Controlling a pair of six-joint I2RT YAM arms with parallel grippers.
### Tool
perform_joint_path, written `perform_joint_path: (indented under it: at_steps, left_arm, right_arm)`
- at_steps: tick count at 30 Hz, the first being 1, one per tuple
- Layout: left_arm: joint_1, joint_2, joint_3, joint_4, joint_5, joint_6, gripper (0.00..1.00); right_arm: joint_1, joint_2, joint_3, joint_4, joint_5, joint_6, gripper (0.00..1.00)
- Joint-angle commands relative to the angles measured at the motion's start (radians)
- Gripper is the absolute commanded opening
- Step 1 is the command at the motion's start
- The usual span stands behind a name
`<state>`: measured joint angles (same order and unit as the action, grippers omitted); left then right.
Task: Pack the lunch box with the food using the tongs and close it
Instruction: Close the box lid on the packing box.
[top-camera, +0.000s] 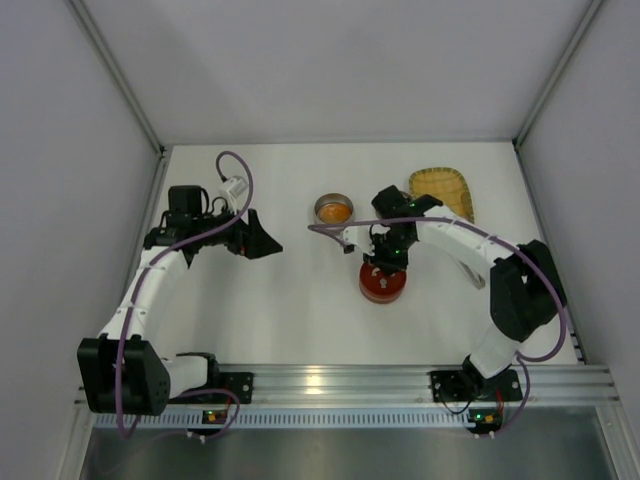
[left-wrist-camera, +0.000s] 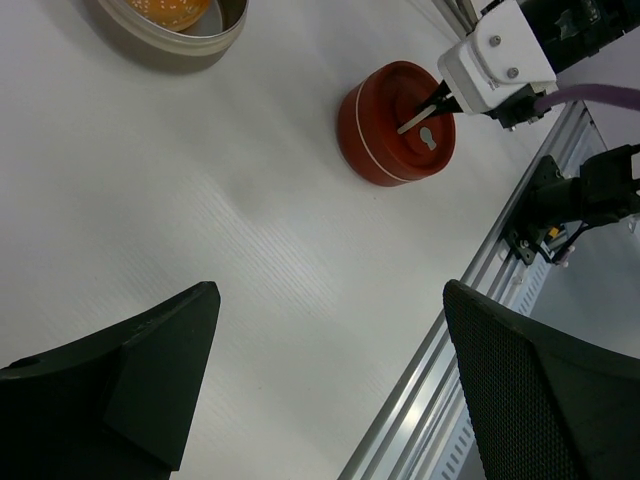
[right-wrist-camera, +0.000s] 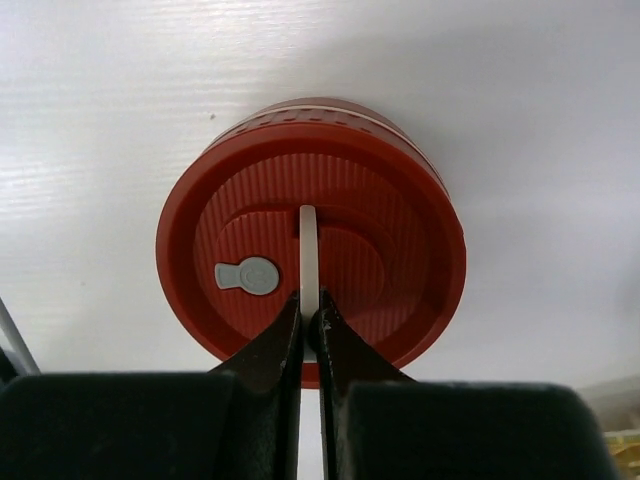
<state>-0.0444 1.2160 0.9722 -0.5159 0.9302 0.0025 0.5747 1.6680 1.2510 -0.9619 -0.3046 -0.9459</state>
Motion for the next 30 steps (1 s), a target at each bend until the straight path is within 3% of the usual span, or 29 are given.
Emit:
perform_joint_path:
  at_steps: [1,7,10,16,22,26,30]
  left_arm:
    - [0.012,-0.001,0.013,0.027,0.025,0.001,0.98]
    - [0.024,0.004,0.026,0.037,0.021,0.001,0.98]
    - [0.028,0.005,0.037,0.034,0.021,0.001,0.98]
    - [0.035,0.0,0.048,0.008,0.019,0.016,0.98]
    - [0.037,-0.001,0.039,-0.01,0.022,0.037,0.98]
    - [0.037,-0.001,0.034,-0.006,0.025,0.045,0.98]
    - [0.037,-0.003,0.036,-0.021,0.025,0.076,0.98]
  right_arm:
    - [0.02,-0.004,-0.047,0.139,0.028,0.258,0.0]
    - [0.022,-0.045,-0.145,0.279,0.076,0.681,0.0]
    - [0.024,-0.044,-0.183,0.324,0.064,0.818,0.0]
    - [0.025,-0.068,-0.308,0.449,-0.022,0.938,0.0]
    - [0.025,-0.093,-0.306,0.433,-0.08,0.932,0.01]
    - [0.025,-0.122,-0.283,0.414,-0.088,0.912,0.3]
    - [0.025,-0.148,-0.254,0.396,-0.105,0.895,0.46]
